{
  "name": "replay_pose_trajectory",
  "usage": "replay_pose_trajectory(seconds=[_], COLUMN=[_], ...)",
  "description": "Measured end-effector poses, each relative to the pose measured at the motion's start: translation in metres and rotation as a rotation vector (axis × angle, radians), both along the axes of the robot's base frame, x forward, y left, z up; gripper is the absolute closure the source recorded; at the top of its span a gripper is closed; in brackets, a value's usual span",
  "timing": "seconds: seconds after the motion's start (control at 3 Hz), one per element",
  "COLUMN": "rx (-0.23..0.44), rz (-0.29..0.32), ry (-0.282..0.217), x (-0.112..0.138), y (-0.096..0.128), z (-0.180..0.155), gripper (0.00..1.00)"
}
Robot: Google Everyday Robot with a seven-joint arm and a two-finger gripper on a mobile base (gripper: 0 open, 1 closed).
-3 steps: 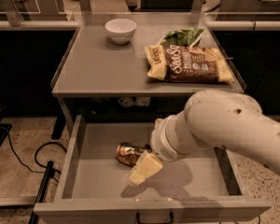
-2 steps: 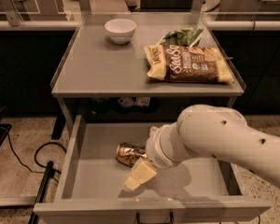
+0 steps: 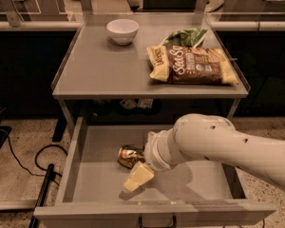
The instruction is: Pick orange can from top drawer and place on counter
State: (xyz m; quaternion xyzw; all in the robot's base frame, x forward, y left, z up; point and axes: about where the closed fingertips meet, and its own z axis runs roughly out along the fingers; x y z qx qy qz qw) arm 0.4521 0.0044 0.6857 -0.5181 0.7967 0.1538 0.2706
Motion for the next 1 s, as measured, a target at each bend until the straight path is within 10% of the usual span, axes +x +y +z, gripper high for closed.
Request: replay_pose_trajectory(seconds=[1.0], rx=[-0.001], rz=[0.019], ry=[0.04], x=[0.027], y=[0.014], z=[-0.042], gripper=[0.0])
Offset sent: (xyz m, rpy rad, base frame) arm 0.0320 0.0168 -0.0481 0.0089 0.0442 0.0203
